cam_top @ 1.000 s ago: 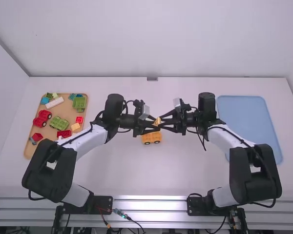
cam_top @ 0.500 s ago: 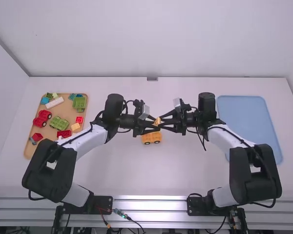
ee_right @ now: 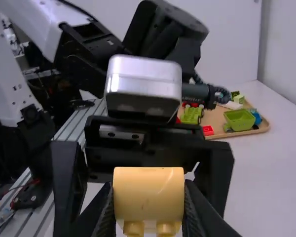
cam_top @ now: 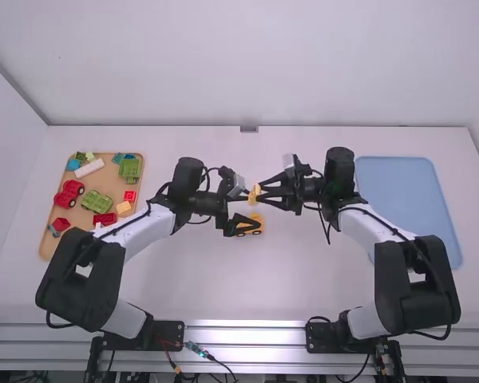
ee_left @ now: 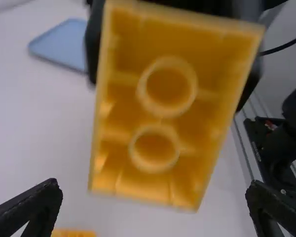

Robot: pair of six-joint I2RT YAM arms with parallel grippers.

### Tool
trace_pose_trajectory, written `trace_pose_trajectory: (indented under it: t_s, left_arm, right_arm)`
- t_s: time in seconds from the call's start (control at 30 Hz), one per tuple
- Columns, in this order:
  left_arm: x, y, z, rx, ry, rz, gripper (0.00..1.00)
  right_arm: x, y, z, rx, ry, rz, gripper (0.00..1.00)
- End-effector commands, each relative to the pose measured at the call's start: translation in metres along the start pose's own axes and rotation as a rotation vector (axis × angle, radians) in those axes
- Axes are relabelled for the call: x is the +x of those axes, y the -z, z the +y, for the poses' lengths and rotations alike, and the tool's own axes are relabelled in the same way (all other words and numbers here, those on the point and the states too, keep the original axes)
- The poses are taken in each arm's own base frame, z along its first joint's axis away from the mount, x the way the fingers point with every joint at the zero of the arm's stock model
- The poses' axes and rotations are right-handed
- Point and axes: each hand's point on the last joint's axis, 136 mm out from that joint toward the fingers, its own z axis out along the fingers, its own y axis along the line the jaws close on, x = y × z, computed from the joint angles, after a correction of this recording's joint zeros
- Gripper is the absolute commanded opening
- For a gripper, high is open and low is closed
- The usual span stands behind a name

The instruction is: Assemble lego blocks to make yellow taxi

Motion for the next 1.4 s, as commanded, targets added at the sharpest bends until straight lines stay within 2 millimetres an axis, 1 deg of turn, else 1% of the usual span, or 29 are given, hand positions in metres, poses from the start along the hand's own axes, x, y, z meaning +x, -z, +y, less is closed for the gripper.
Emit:
trace_pose_trajectory:
  t_s: [0.0,0.03,0.1,0.2,0.23,0.3,0.33,0.37,0.4,0.47,0.6,0.7,0.77,0.8,0.83,0.93,1.0,1.07,1.13,1.17,1.23,1.37]
  left_arm:
    - [-0.003,0.023,0.018,-0.143,-0.042,0.021,0.99]
    - [-0.003,0.035,0.022,-0.193,-0.050,0.037,0.99]
    - [-0.004,0.046,0.025,-0.245,-0.048,0.050,0.99]
    - [-0.008,0.081,0.028,-0.389,-0.070,0.087,0.99]
    - [-0.009,0.087,0.029,-0.422,-0.075,0.097,0.99]
    - [-0.013,0.110,0.038,-0.564,-0.091,0.128,0.99]
    - [-0.017,0.122,0.045,-0.659,-0.111,0.145,0.99]
    - [-0.017,0.126,0.048,-0.688,-0.113,0.153,0.99]
    - [-0.012,0.140,0.051,-0.789,-0.040,0.173,0.99]
    - [-0.007,0.149,0.049,-0.848,0.020,0.189,0.99]
    - [-0.003,0.161,0.042,-0.883,-0.004,0.230,0.99]
    - [-0.009,0.179,0.042,-0.956,0.006,0.209,0.99]
    - [-0.015,0.202,0.041,-1.042,0.028,0.174,0.99]
    - [-0.016,0.204,0.041,-1.048,0.023,0.171,0.99]
    - [-0.019,0.211,0.037,-1.057,0.011,0.159,0.99]
    - [-0.024,0.218,0.025,-1.039,-0.048,0.154,0.99]
    - [-0.023,0.223,0.024,-1.052,-0.044,0.154,0.99]
    - [-0.019,0.228,0.025,-1.072,-0.020,0.157,0.99]
    - [-0.014,0.228,0.026,-1.074,-0.009,0.162,0.99]
    - [-0.009,0.227,0.027,-1.073,-0.001,0.168,0.99]
    - [-0.002,0.226,0.032,-1.074,0.017,0.171,0.99]
    - [0.015,0.227,0.044,-1.111,0.061,0.181,0.99]
  right_arm:
    - [-0.001,0.000,-0.013,0.090,-0.065,0.011,0.06]
    - [0.003,0.001,-0.020,0.133,-0.086,0.022,0.06]
    - [0.007,0.001,-0.027,0.180,-0.102,0.034,0.05]
    - [0.017,-0.006,-0.039,0.265,-0.123,0.074,0.02]
    - [0.018,-0.007,-0.040,0.278,-0.126,0.086,0.02]
    - [0.027,-0.013,-0.049,0.342,-0.141,0.162,0.02]
    - [0.031,-0.016,-0.053,0.374,-0.152,0.210,0.00]
    - [0.032,-0.018,-0.053,0.380,-0.150,0.226,0.00]
    - [0.035,-0.025,-0.051,0.383,-0.129,0.306,0.00]
    - [0.038,-0.033,-0.044,0.357,-0.076,0.392,0.00]
    - [0.042,-0.050,-0.032,0.314,0.041,0.542,0.00]
    - [0.052,-0.059,-0.036,0.348,0.084,0.629,0.00]
    - [0.064,-0.066,-0.040,0.353,0.105,0.698,0.00]
    - [0.066,-0.068,-0.040,0.349,0.112,0.708,0.00]
    - [0.074,-0.074,-0.042,0.339,0.113,0.742,0.00]
    - [0.091,-0.085,-0.046,0.319,0.109,0.860,0.00]
    - [0.097,-0.088,-0.050,0.321,0.104,0.915,0.00]
    - [0.108,-0.091,-0.053,0.306,0.104,1.006,0.00]
    - [0.113,-0.094,-0.054,0.287,0.091,1.052,0.00]
    - [0.117,-0.097,-0.051,0.243,0.105,1.084,0.00]
    - [0.120,-0.099,-0.049,0.197,0.107,1.120,0.00]
    - [0.120,-0.092,-0.057,0.206,0.118,1.196,0.00]
